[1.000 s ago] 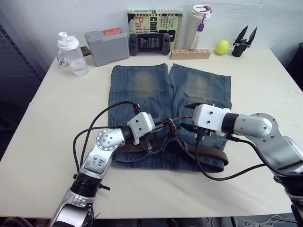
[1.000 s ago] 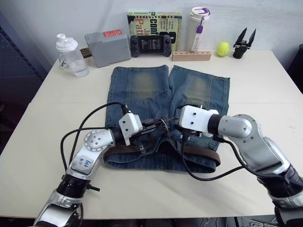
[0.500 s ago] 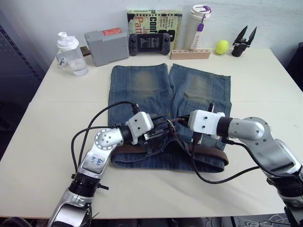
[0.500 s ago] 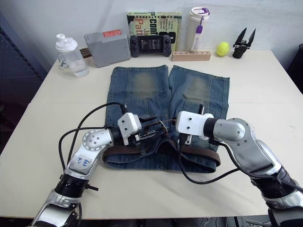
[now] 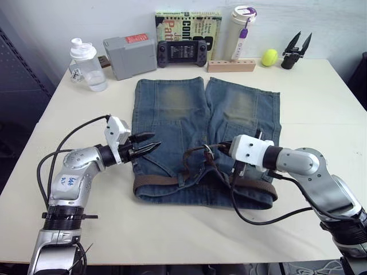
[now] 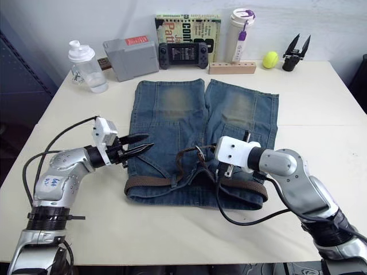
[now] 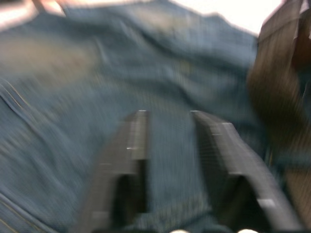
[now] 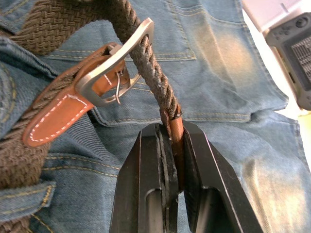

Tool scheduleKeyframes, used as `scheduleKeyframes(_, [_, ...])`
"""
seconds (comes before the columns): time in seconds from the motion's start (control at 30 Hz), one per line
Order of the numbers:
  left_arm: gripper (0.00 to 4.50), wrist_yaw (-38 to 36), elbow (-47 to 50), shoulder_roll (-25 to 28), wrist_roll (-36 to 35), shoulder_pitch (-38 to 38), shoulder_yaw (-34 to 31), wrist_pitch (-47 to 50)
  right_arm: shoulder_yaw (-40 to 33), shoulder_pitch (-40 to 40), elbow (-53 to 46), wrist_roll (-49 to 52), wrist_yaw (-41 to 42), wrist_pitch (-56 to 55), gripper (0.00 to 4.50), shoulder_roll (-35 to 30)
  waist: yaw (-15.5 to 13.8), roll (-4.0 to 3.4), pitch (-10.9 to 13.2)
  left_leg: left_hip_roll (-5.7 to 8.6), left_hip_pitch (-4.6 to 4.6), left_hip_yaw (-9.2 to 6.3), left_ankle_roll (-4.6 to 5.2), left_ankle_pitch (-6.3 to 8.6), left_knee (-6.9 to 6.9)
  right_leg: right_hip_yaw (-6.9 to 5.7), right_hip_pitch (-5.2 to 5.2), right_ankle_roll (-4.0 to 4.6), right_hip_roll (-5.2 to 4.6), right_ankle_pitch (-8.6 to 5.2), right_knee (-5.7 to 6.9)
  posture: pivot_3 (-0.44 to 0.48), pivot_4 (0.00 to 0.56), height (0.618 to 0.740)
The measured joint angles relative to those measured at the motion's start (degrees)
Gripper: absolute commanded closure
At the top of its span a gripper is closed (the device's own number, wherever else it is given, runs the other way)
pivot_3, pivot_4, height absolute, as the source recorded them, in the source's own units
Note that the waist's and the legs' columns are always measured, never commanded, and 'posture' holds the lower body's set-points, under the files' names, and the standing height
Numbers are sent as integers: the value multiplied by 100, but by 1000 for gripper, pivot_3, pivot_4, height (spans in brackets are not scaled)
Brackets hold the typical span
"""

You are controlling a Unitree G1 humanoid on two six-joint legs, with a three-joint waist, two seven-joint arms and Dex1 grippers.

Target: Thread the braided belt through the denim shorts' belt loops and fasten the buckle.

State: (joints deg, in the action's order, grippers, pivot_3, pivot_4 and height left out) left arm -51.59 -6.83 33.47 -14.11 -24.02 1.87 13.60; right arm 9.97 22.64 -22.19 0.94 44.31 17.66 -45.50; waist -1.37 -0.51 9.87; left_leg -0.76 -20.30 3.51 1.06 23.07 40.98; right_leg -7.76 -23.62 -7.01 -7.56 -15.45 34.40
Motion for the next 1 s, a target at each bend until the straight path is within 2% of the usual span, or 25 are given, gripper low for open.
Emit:
scheduleKeyframes(0.23, [4457,-23,-189,31,340,58,260,-313,-329,-118,-7,134,36,-54,4500,-5,5,0,0,-4,0,2,0,0,0,1,-1,0,3,0,1,0,150,726])
scheduleKeyframes(0.3, [4457,-27,-204,38,442,54,311,-496,-660,-181,-3,305,108,-145,4500,-78,-4,0,0,-2,1,2,0,0,1,2,0,0,0,0,1,0,150,726])
scheduleKeyframes(0.33, [4457,-25,-224,40,529,44,357,-642,-1132,-251,35,460,171,-217,4500,-251,-4,0,0,-2,1,2,0,0,2,3,0,0,-1,0,1,0,150,726])
scheduleKeyframes(0.5, [4457,-21,-279,42,570,44,371,-796,-1781,-355,363,588,259,-308,4500,-531,-7,0,0,-2,5,5,0,0,2,5,2,0,-1,0,3,0,150,726])
scheduleKeyframes(0.6, [4457,-38,-325,43,620,67,372,-967,-2562,-51,1126,620,66,-389,4500,-692,-4,-1,0,-2,6,8,0,0,1,7,1,0,-2,0,5,0,150,726])
scheduleKeyframes(0.8, [4457,-46,-467,32,618,42,354,-1178,-2432,160,834,924,164,-426,4500,-552,-1,-1,0,-4,8,7,0,0,2,7,2,0,-1,0,7,0,150,726])
scheduleKeyframes(0.83, [4157,-46,-467,32,617,42,352,-1178,-2411,159,817,929,174,-426,4500,-551,1,-1,0,-4,8,7,0,0,1,7,1,0,-1,0,7,0,150,726])
scheduleKeyframes(0.9, [3616,-60,-437,32,544,10,286,-1128,-1857,47,389,942,378,-428,4500,-486,6,-1,0,-6,7,5,0,0,1,5,1,0,1,0,8,0,150,726])
scheduleKeyframes(0.97, [2774,-112,-132,70,297,-134,90,-911,-1116,-66,80,853,502,-416,4500,-251,-7,1,1,-1,0,3,0,0,7,3,-1,0,-5,0,7,0,150,726])
scheduleKeyframes(1.0, [2339,-116,-8,110,208,-218,27,-823,-973,-54,23,797,490,-400,4500,-156,-6,3,2,-1,-1,1,0,0,9,3,-1,-1,-6,1,8,0,150,726])
